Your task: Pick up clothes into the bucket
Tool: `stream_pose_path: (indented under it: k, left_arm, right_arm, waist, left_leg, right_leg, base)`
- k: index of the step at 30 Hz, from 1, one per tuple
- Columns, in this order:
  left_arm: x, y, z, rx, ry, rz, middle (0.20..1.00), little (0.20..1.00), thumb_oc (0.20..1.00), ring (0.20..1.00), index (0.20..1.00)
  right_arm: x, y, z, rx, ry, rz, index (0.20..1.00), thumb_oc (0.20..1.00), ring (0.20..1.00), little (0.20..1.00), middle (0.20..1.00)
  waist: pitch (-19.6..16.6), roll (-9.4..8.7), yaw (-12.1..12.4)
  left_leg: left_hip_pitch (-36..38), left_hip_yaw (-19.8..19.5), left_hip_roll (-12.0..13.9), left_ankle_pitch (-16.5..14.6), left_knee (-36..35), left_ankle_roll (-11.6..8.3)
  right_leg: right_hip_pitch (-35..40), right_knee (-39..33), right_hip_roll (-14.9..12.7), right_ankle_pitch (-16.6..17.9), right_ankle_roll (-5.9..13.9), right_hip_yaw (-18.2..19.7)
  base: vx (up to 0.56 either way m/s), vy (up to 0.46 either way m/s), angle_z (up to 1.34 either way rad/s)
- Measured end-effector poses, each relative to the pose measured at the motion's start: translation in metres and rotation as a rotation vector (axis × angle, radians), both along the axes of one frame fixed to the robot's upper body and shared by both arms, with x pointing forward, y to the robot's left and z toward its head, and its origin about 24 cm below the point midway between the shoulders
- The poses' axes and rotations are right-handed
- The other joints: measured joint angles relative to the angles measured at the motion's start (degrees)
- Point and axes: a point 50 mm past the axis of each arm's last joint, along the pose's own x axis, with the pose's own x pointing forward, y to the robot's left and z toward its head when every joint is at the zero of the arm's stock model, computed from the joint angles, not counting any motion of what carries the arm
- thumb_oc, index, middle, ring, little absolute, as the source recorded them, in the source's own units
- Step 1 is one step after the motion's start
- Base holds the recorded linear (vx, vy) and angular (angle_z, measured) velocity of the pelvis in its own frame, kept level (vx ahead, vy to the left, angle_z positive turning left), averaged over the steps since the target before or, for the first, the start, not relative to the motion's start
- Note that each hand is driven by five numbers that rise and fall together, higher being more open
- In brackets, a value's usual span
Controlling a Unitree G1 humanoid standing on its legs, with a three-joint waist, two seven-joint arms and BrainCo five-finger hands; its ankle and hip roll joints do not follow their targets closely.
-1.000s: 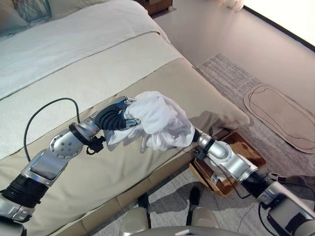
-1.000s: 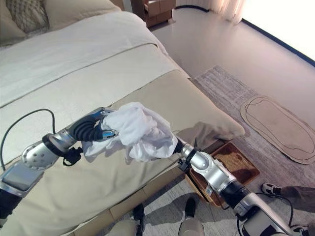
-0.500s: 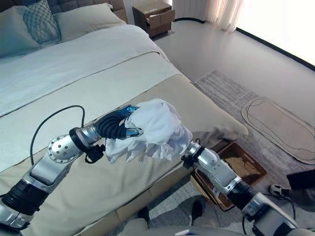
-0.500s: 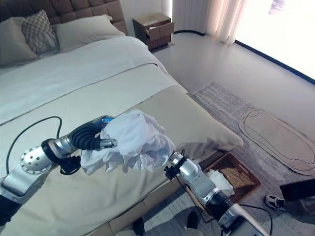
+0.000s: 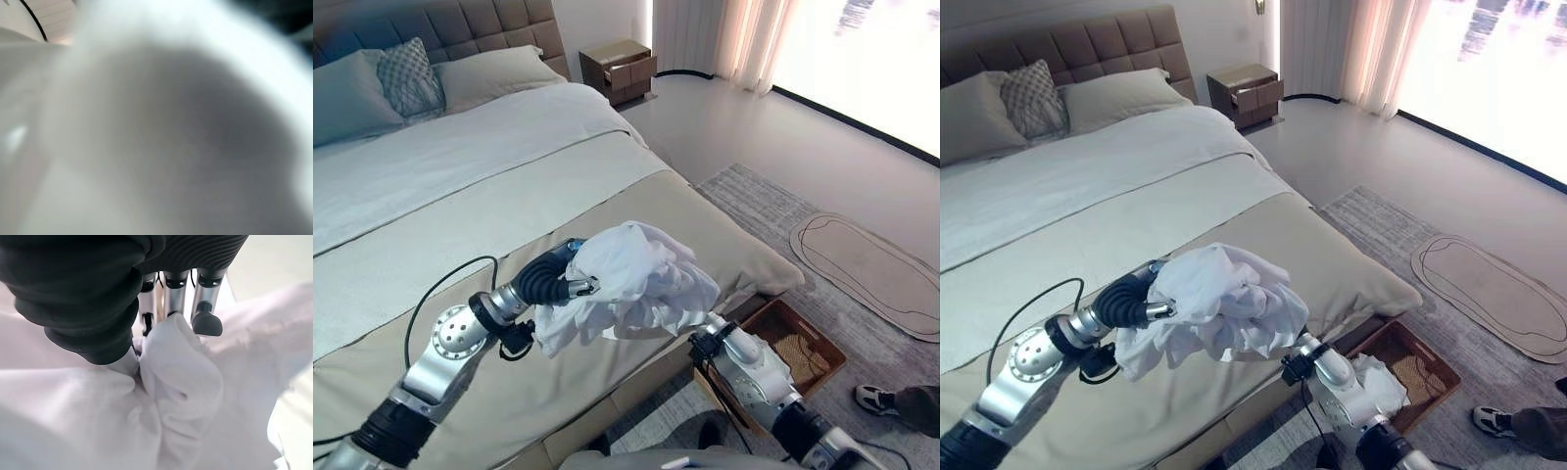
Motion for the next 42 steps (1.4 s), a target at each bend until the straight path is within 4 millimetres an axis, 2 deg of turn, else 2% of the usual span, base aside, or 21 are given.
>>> stream_pose_path:
  k: [6,13,21,29,31,34,36,38,42]
  left_arm:
    - [-0.001,0.007,-0.036,-0.104,0.110,0.203,1.000,1.000,1.000,1.000,1.000]
    - [-0.009,0.020,-0.083,-0.071,0.254,0.412,1.000,1.000,1.000,1.000,1.000]
    - [-0.015,0.021,-0.101,-0.077,0.311,0.519,1.000,1.000,1.000,1.000,1.000]
    - [-0.019,0.045,-0.098,-0.140,0.287,0.684,1.000,1.000,1.000,1.000,1.000]
    - [-0.017,0.046,-0.094,-0.165,0.271,0.704,1.000,1.000,1.000,1.000,1.000]
    - [-0.016,0.047,-0.093,-0.172,0.261,0.718,1.000,1.000,1.000,1.000,1.000]
    - [-0.011,0.048,-0.086,-0.206,0.229,0.732,1.000,1.000,1.000,1.000,1.000]
    - [-0.001,0.051,-0.072,-0.244,0.158,0.764,1.000,1.000,1.000,1.000,1.000]
    - [0.002,0.062,-0.054,-0.304,0.061,0.839,1.000,1.000,1.000,1.000,1.000]
  right_arm:
    - [-0.018,-0.035,-0.023,0.099,0.144,-0.182,0.200,0.200,0.200,0.200,0.200]
    - [-0.029,-0.073,-0.034,0.207,0.215,-0.400,0.200,0.200,0.200,0.200,0.200]
    - [-0.027,-0.096,-0.030,0.293,0.198,-0.567,0.200,0.200,0.200,0.200,0.200]
    - [-0.031,-0.143,-0.030,0.273,0.174,-0.884,0.200,0.200,0.200,0.200,0.200]
    - [-0.023,-0.157,-0.032,0.269,0.184,-0.999,0.200,0.200,0.200,0.200,0.200]
    - [-0.009,-0.167,-0.026,0.270,0.168,-1.075,0.200,0.200,0.200,0.200,0.200]
    - [0.009,-0.177,-0.013,0.257,0.130,-1.126,0.200,0.200,0.200,0.200,0.200]
    - [0.032,-0.191,0.010,0.271,0.064,-1.184,0.200,0.200,0.200,0.200,0.200]
    - [0.048,-0.202,0.038,0.320,-0.020,-1.248,0.200,0.200,0.200,0.200,0.200]
  waist:
    - [-0.66,0.13,-0.04]
    - [-0.68,0.09,-0.22]
    - [-0.59,-0.31,-0.17]
    - [0.20,-1.50,-0.08]
    - [2.06,-2.05,-0.20]
    - [5.89,-1.87,-0.20]
    - [9.09,-1.32,-0.11]
    - [14.57,-0.69,0.10]
    - [18.78,-0.65,0.28]
  left_leg:
    - [0.57,0.16,0.10,0.07,-0.88,0.10]
    - [0.55,0.16,0.15,0.07,-0.91,0.12]
    - [0.44,0.14,0.21,0.07,-0.92,0.13]
    - [-2.00,-0.76,0.02,0.15,0.08,0.26]
    - [-5.58,-1.37,-0.18,0.35,2.81,0.46]
    - [-8.31,-2.15,-0.26,0.32,5.13,0.52]
    - [-12.83,-2.83,-0.48,0.24,8.29,0.43]
    - [-17.51,-3.15,-0.73,-0.03,11.76,0.29]
    - [-25.36,-4.34,-1.31,-2.04,18.26,1.18]
  right_leg:
    - [0.09,-0.01,0.10,-0.16,0.21,0.04]
    - [0.05,-0.04,0.15,-0.21,0.25,0.03]
    - [-0.01,-0.03,0.20,-0.35,0.41,0.03]
    - [-1.61,0.09,0.06,-0.47,0.56,-0.20]
    - [-4.19,1.23,-0.29,-0.14,0.40,-0.29]
    - [-6.32,3.03,-0.67,-0.08,0.24,-0.52]
    - [-10.74,6.75,-1.41,-0.82,0.29,-0.61]
    - [-15.97,12.24,-2.40,-2.04,-0.18,-0.38]
    - [-25.03,22.28,-4.20,-5.80,-1.28,0.31]
  base:
    - [0.00,0.000,-0.01]
    - [0.00,-0.004,0.00]
    - [0.00,0.000,0.00]
    - [-0.07,-0.013,0.03]
    - [-0.18,-0.013,0.09]
    - [-0.24,-0.011,0.10]
    - [-0.23,-0.008,0.15]
    - [-0.19,-0.018,0.14]
    - [-0.11,-0.016,0.15]
